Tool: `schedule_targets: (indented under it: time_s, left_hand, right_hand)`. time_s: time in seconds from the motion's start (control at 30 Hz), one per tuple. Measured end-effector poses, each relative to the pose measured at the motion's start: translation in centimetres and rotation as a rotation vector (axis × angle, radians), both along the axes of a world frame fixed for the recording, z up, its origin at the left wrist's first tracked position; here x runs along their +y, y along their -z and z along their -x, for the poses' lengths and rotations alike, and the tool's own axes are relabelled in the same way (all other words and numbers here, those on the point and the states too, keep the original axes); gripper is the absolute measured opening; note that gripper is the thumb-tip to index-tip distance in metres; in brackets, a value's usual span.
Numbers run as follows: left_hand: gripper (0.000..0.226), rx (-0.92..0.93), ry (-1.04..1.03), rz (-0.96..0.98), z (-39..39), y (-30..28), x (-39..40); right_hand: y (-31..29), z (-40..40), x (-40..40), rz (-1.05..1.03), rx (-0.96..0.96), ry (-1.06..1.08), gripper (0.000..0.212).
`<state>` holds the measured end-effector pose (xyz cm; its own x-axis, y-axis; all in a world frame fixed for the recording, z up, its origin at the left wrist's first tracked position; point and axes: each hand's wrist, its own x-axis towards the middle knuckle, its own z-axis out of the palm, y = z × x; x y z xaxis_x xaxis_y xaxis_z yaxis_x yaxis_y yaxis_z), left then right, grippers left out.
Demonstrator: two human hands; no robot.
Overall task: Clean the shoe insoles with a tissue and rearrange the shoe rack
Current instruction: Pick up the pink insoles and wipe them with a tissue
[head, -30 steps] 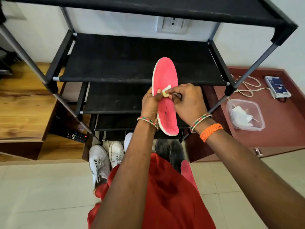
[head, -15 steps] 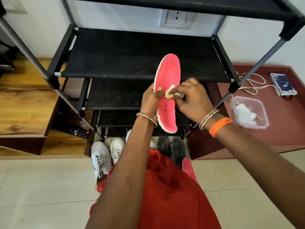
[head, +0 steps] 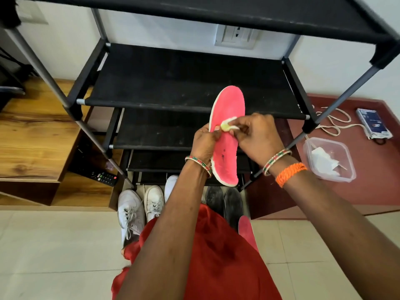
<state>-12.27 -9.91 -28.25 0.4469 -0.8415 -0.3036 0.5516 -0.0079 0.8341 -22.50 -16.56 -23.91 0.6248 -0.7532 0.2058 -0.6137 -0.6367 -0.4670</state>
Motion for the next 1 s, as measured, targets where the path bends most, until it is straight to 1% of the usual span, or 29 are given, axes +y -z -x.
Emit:
schedule_targets:
  time_s: [0.07,0.2,0.27,0.33,0.47,0.5,0.57,0.63,0.67,0.7,0.73,0.77,0.8,0.83,0.87,0.93,0.97,1.0]
  left_hand:
    - [0.021,-0.019,0.016,-0.018,0.0,-0.1,0.1]
    - [0.017,-0.030,0.030,-0.010,-0.1,0.0,0.1]
    - [0.016,-0.019,0.034,0.009,-0.1,-0.2,0.2]
    - [0.018,-0.023,0.035,0.013,-0.1,-0.3,0.2]
    - [0.018,-0.044,-0.004,-0.004,-0.3,-0.1,-0.1]
    - [0.016,-0.022,-0.001,0.010,-0.3,0.0,-0.2]
    - [0.008,0.079,0.048,0.087,-0.4,-0.2,0.0]
    - [0.023,0.147,0.088,0.142,-0.6,-0.1,0.2]
    - [0.025,0.122,0.083,0.141,-0.8,0.1,0.0]
    - [0.027,0.078,0.071,0.119,-1.0,0.3,0.0]
    - [0.035,0.018,0.046,0.092,-1.2,0.6,-0.2]
    - [0.049,-0.041,0.036,0.067,-1.4,0.9,-0.3]
    - [0.062,-0.096,0.030,0.040,-1.6,1.1,-0.4]
    - [0.068,-0.133,0.026,0.022,-1.7,1.2,-0.4]
    - [0.065,-0.153,0.021,0.013,-1.7,1.3,-0.4]
    - [0.043,-0.136,0.026,0.010,-1.9,1.5,-0.6]
    - [0.036,-0.118,0.040,0.009,-2.0,1.4,-0.6]
    - [0.035,-0.097,0.064,0.025,-2.1,1.4,-0.5]
  right_hand:
    - [0.2,0.4,0.5,-0.015,0.005,-0.031,0.017]
    - [-0.1,-1.0,-1.7,0.092,0.022,0.067,0.016]
    - [-0.5,-1.7,-2.3,0.112,0.049,0.094,0.017]
    - [-1.1,-1.8,-2.0,0.045,0.071,0.059,0.012]
    - [-2.5,-0.7,-1.4,-0.233,0.156,-0.129,0.011]
    - [-2.6,-0.6,-1.5,-0.252,0.124,-0.135,0.012]
    - [-2.0,-0.7,-2.1,-0.201,-0.018,-0.077,0.010]
    - [-1.2,-1.1,-2.3,-0.113,-0.092,-0.017,0.008]
    - [-0.8,-1.2,-2.2,-0.079,-0.078,-0.018,0.009]
    - [-0.5,-1.3,-1.9,-0.038,-0.041,-0.044,0.012]
    - [-0.2,-1.3,-1.6,0.006,0.010,-0.083,0.014]
    - [-0.1,-1.3,-1.1,0.035,0.063,-0.124,0.014]
    - [-0.1,-1.1,-0.7,0.031,0.109,-0.160,0.011]
    - [-0.1,-1.0,-0.4,-0.012,0.140,-0.190,0.008]
    - [-0.3,-0.8,-0.3,-0.072,0.150,-0.213,0.007]
    - [-0.7,-0.8,-0.6,-0.151,0.115,-0.210,0.010]
    - [-0.8,-0.9,-1.1,-0.138,0.084,-0.182,0.010]
    - [-0.8,-1.1,-1.7,-0.088,0.051,-0.138,0.011]
